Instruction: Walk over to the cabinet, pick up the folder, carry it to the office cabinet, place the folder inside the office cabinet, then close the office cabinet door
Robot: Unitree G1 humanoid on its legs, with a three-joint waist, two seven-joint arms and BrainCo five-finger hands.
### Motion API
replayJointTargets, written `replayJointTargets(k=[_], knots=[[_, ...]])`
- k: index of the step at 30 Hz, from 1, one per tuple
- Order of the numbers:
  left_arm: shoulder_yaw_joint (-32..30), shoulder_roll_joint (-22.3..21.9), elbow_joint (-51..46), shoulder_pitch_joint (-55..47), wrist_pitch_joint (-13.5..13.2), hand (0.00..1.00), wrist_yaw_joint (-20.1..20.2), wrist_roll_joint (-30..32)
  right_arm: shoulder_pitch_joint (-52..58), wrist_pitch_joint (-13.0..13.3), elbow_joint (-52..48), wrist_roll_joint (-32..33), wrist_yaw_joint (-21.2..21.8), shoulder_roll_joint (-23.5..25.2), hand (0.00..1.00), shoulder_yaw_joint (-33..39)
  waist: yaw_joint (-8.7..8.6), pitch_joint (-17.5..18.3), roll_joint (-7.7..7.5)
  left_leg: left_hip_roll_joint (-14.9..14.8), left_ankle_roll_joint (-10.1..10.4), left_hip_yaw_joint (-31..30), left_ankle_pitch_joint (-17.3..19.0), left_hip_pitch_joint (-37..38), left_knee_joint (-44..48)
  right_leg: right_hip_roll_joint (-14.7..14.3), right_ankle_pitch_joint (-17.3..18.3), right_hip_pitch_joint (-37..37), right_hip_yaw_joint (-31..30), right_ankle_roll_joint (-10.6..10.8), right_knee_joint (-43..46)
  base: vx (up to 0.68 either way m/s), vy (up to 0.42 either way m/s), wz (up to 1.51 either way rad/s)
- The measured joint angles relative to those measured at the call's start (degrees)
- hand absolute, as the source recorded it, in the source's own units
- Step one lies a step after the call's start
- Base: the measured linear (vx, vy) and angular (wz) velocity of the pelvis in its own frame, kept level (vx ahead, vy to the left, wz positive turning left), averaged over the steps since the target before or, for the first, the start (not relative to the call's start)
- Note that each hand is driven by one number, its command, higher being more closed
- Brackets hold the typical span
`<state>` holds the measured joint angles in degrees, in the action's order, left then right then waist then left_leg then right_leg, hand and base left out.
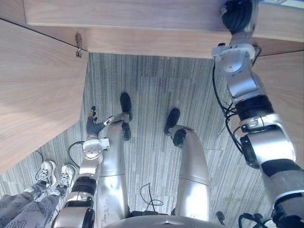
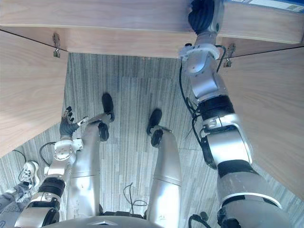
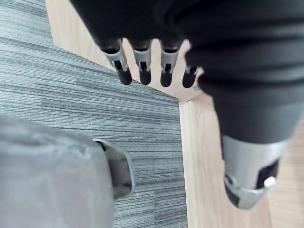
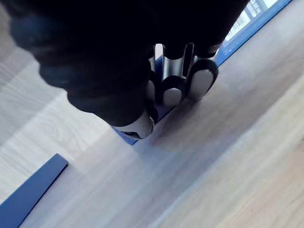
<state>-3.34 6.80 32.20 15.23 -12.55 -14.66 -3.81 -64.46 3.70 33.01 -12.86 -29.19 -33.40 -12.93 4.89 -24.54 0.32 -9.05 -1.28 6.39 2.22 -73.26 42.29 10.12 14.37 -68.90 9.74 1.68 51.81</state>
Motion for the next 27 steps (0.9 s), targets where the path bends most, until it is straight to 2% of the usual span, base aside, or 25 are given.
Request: replayJointTargets(k=[6, 13, 18, 27], knots=[[0.79, 0.11, 0.00, 0.00, -0.03, 0.00, -0.02, -0.68, -4.76, 0.35, 4.81, 3.34, 0.48, -2.53, 1.00, -0.40, -0.05, -0.01, 0.01, 0.57, 0.10, -0.23, -0.85, 0.00, -1.94, 0.45, -0.06, -0.01, 0.73, -0.08, -0.98, 0.01, -0.016, 0.08], [1.25, 0.03, 0.05, -0.03, -0.02, 0.00, -0.01, -2.10, -9.75, 1.27, 10.45, 13.51, 0.41, -3.70, 1.00, 0.23, -0.27, -0.01, 0.02, 1.31, 0.42, -0.80, -2.01, -0.01, -4.26, 0.88, -0.15, 0.13, 1.73, -0.19, -2.34, 0.00, -0.005, 0.06], [1.33, -0.19, 0.13, -0.06, 0.10, 0.00, -0.02, -2.88, -11.31, 1.78, 12.89, 16.77, 0.36, -3.75, 1.00, 1.89, -0.32, -0.02, 0.03, 1.76, 0.47, -1.13, -3.11, 0.10, -5.69, 1.15, -0.29, 0.12, 2.24, -0.28, -2.77, -0.01, -0.003, 0.07], [1.83, -0.18, 0.35, -1.25, 0.54, 0.00, -0.22, -3.58, -14.54, 0.96, 15.19, 22.71, -0.23, -3.00, 1.00, 4.81, -0.27, -0.01, 0.05, 0.84, -0.13, 3.30, -6.12, 2.10, -11.57, 1.60, -3.26, 0.35, 2.19, -0.48, -6.65, -0.03, -0.003, 0.02]])
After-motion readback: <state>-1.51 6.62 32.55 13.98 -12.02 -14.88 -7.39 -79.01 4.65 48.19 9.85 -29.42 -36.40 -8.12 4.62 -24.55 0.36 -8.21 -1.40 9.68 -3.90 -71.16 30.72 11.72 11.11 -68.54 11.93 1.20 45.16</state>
